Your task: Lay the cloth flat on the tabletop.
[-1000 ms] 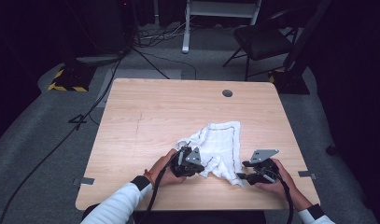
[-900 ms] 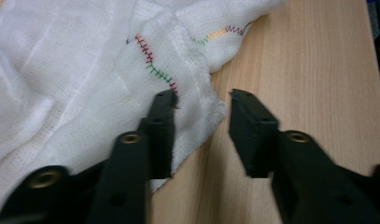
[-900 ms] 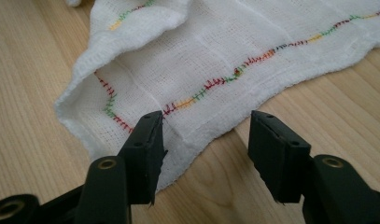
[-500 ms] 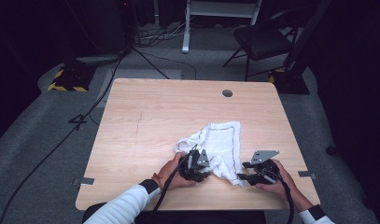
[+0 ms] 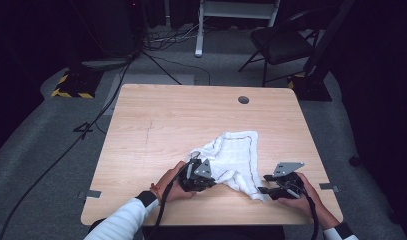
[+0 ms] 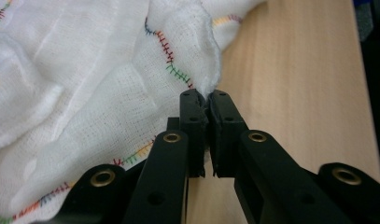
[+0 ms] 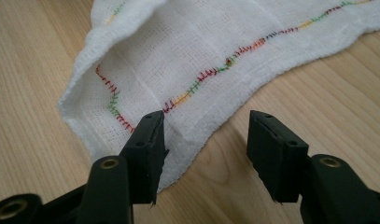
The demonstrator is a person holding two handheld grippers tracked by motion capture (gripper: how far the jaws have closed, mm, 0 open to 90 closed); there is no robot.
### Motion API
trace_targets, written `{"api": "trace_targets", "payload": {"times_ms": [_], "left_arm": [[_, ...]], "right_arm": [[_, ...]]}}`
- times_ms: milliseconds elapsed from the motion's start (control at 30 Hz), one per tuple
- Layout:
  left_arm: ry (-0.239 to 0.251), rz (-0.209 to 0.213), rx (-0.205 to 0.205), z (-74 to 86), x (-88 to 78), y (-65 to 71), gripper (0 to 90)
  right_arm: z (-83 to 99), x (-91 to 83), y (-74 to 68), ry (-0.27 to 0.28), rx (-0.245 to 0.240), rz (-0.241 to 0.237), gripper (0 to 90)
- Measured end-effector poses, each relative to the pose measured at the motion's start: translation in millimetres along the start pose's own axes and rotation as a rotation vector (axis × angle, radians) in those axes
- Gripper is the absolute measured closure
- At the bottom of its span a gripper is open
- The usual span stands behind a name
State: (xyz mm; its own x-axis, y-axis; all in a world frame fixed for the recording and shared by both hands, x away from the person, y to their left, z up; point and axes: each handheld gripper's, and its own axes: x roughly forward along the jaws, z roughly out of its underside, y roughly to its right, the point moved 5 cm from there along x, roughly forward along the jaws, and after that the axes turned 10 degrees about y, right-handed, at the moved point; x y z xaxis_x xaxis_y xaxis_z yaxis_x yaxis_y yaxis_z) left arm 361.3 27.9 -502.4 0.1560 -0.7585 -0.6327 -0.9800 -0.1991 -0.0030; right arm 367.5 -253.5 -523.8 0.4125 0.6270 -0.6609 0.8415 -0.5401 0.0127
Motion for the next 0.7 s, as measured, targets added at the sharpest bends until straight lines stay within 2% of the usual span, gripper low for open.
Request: {"api": "trace_targets", "payload": {"times_ms": [67,133,200,333,433,533,633,700], "left_arm": [[-0.005,0.018,0.008,5.0,-6.9,5.4,85.1],[-0.033,0.030,0.018,14.8,-15.0,13.0,85.0],[-0.039,0.031,0.019,18.0,-17.7,14.7,84.9],[-0.048,0.048,0.005,28.9,-27.9,19.9,84.7],[-0.079,0.054,-0.006,40.5,-34.1,25.5,84.4],[-0.079,0.052,-0.014,45.2,-35.9,26.4,83.9],[-0.063,0.048,-0.040,48.3,-38.7,26.5,83.8],[-0.055,0.043,-0.050,48.6,-39.7,26.2,79.3]], "right_arm": [[1.0,-1.3,-0.2,-0.001,0.001,-0.002,47.0],[3.3,-4.6,-1.8,-0.007,-0.004,0.001,47.0],[3.9,-5.5,-2.6,-0.008,-0.003,0.004,47.0],[6.6,-9.0,-3.8,-0.011,-0.001,0.010,46.4],[9.9,-12.4,-4.3,-0.010,0.007,0.017,45.9],[11.4,-14.1,-4.7,-0.012,0.008,0.018,45.4],[13.3,-16.1,-5.5,-0.011,0.010,0.018,45.1],[14.8,-18.1,-6.7,-0.014,0.008,0.023,44.8]]}}
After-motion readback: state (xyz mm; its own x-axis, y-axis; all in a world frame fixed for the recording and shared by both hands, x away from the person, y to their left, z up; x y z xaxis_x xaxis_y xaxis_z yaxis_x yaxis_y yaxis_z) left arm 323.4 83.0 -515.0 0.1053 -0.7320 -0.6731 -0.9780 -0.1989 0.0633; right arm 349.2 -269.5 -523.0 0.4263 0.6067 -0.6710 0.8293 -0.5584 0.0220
